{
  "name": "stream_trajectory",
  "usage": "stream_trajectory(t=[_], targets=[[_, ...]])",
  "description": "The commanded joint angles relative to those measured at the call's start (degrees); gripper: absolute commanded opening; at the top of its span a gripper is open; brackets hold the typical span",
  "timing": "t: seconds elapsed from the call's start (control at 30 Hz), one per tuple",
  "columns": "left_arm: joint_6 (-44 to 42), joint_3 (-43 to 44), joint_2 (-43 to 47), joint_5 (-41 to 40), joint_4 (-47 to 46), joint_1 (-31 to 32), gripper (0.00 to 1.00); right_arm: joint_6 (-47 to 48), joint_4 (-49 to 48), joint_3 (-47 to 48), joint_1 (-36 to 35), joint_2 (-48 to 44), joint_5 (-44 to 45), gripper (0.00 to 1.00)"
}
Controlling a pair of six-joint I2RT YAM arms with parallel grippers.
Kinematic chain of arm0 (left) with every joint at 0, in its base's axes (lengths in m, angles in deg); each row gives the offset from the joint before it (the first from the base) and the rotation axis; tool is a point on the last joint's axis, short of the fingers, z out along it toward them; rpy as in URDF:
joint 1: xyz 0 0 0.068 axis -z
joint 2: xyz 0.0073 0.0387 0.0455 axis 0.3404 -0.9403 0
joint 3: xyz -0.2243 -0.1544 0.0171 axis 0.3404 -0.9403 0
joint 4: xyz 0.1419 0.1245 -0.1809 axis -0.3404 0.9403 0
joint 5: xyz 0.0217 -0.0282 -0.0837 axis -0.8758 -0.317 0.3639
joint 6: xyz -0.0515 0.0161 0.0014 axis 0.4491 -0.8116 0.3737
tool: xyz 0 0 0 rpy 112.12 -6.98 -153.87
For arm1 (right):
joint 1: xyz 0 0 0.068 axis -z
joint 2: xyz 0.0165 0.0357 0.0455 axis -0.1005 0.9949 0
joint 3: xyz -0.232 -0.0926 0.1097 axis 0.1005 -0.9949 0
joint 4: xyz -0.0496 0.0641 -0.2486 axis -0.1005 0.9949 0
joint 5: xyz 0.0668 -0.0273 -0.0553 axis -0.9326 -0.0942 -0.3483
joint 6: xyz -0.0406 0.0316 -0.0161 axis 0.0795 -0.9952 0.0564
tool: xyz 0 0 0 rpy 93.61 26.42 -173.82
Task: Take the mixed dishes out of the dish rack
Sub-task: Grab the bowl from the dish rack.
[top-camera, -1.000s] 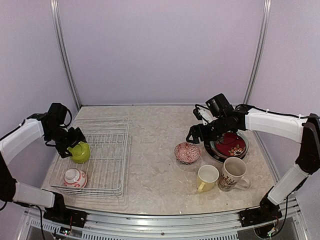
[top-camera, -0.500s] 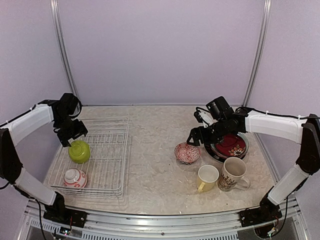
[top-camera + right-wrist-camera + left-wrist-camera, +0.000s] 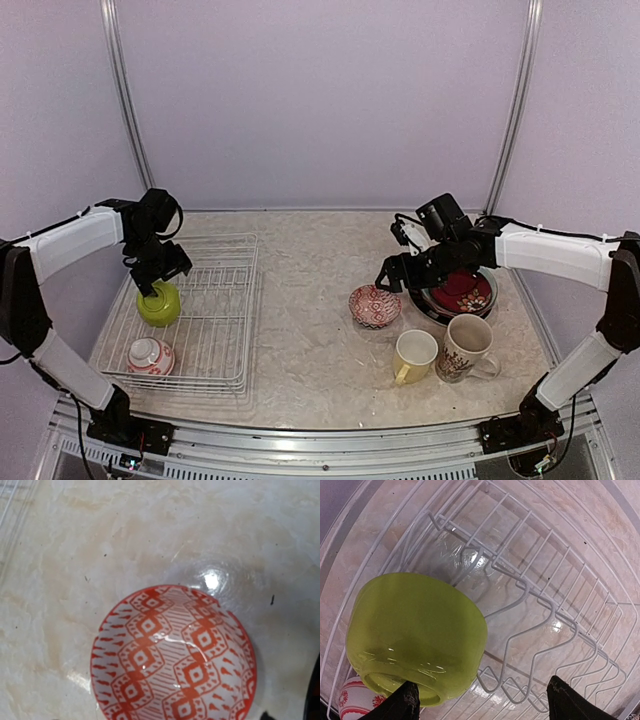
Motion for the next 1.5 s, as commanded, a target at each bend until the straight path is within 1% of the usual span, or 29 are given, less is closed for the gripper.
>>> stream_trajectory(t=[0.0, 0.2, 0.43, 0.73, 0.83, 0.93, 1.0, 1.07, 1.17, 1.23, 1.3, 1.4, 1.47], targets=[[1.72, -1.64, -2.07, 0.52, -0.46, 0.98, 0.85, -0.38, -0.31, -0.82, -0.37, -2.06, 0.43, 0.83], [6.17, -6.59, 0.05, -0.49, 0.69, 4.07, 0.88, -0.55, -0.54, -0.94, -0.34, -2.13, -0.10, 0.83], [11.05, -14.73, 3.19, -2.55, 1.28, 4.29, 0.90, -0.58, -0.80, -0.67, -0.40, -1.90, -0.69, 0.83], [17.60, -22.11, 10.83, -2.88, 4.39, 6.39, 0.92, -0.76, -1.44, -0.65, -0.39, -1.42, -1.48, 0.83], [15.30, -20.94, 13.94, -3.29, 4.06, 7.74, 0.92, -0.76, -1.66, -0.38, -0.34, -0.98, -2.18, 0.83], [11.11, -17.16, 16.21, -3.45, 4.82, 8.19, 0.93, -0.69, -1.47, 0.02, -0.32, -0.63, -2.35, 0.83], [8.08, -13.87, 16.81, -2.41, 5.44, 8.16, 0.93, -0.61, -1.23, 0.28, -0.39, -0.75, -2.14, 0.83], [5.86, -12.37, 17.92, -0.73, 5.48, 8.16, 0.94, -0.68, -1.18, 0.18, -0.39, -1.01, -1.75, 0.83], [3.36, -12.35, 21.80, 3.90, 3.30, 8.26, 0.93, -0.93, -1.37, -0.32, -0.39, -1.36, -1.69, 0.83], [2.69, -12.69, 24.94, 5.16, 2.79, 8.22, 0.92, -1.11, -1.66, -0.68, -0.37, -1.48, -1.78, 0.83], [2.29, -12.84, 27.90, 4.77, 3.13, 8.03, 0.91, -1.23, -2.09, -1.06, -0.38, -1.57, -1.84, 0.83], [2.15, -11.71, 31.12, 2.68, 5.70, 5.44, 0.91, -1.17, -2.24, -1.04, -0.35, -1.27, -2.24, 0.83], [4.71, -10.27, 31.31, 1.82, 9.49, 1.86, 0.92, -0.93, -2.24, -0.80, -0.39, -1.07, -2.28, 0.83]])
